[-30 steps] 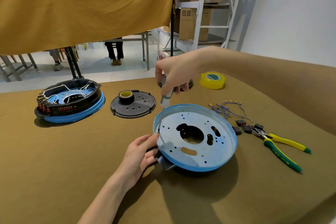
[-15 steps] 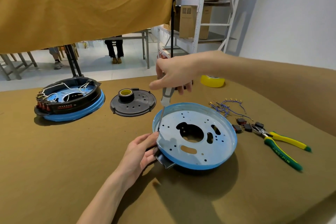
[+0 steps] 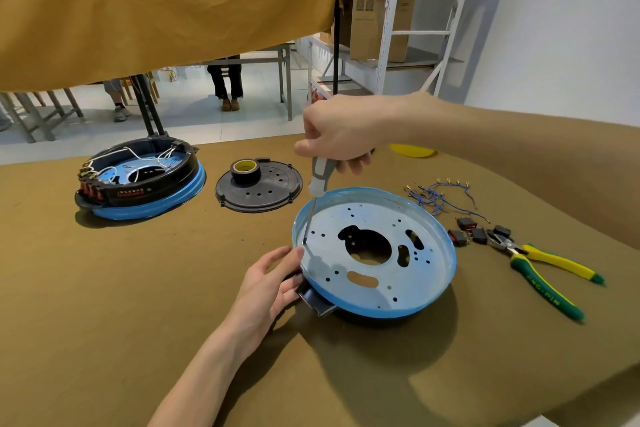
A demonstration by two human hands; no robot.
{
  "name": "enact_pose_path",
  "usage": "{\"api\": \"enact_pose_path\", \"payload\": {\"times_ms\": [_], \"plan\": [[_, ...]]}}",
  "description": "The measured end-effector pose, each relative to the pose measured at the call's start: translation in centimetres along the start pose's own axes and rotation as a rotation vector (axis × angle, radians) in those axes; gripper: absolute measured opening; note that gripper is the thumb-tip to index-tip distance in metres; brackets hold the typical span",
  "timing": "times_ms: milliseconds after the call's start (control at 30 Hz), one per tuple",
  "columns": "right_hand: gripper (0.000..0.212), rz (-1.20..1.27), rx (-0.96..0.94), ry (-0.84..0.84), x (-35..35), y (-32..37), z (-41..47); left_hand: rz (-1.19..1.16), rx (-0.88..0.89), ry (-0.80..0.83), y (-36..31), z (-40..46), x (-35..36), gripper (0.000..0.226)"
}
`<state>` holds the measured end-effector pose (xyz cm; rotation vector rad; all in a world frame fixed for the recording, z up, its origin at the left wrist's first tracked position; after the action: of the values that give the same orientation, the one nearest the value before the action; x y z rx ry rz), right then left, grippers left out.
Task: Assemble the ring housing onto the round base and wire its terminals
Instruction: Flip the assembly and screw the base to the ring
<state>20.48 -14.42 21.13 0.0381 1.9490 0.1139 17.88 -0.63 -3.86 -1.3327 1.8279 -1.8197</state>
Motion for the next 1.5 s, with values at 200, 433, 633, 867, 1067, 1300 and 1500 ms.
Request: {"api": "enact_pose_path", "payload": {"times_ms": [200, 433, 633, 867, 1067, 1300, 1500], "plan": [[0.032, 0.119, -0.008, 0.038, 0.4, -0.6, -1.3, 0.013, 0.007, -0.006, -0.2, 0.2, 0.0, 0.088], [0.030, 0.136, -0.038, 0.033, 0.6, 0.1, -2.3, 0.021, -0.003, -0.001, -0.1, 0.2, 0.1, 0.083], [0.046, 0.146, -0.074, 0.061, 0.5, 1.2, -2.4, 0.011, -0.002, 0.001, -0.2, 0.2, 0.2, 0.083], [0.045, 0.037, -0.038, 0.008, 0.5, 1.0, -1.8, -0.001, -0.011, 0.004, -0.3, 0.2, 0.4, 0.079], [0.042, 0.002, -0.008, -0.043, 0.4, 0.5, -1.2, -0.036, -0.024, 0.002, -0.1, 0.4, 0.2, 0.075], [0.038, 0.000, -0.035, -0.007, 0.3, 0.8, -0.9, -0.034, -0.028, -0.019, 0.0, 0.5, -0.1, 0.089], [0.040, 0.044, -0.102, 0.052, 0.6, 1.4, -0.9, -0.007, -0.031, -0.021, 0.3, 0.6, -0.4, 0.094]]}}
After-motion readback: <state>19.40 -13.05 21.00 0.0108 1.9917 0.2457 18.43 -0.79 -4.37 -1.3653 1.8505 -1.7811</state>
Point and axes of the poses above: each hand's wrist, its own z-axis towards the middle knuckle, its own x-axis out of the palm, y = z × x, the point moved 8 cm from there along z, towards the middle knuckle, and after that the axes turned 13 degrees about y, right-handed, at the moved point
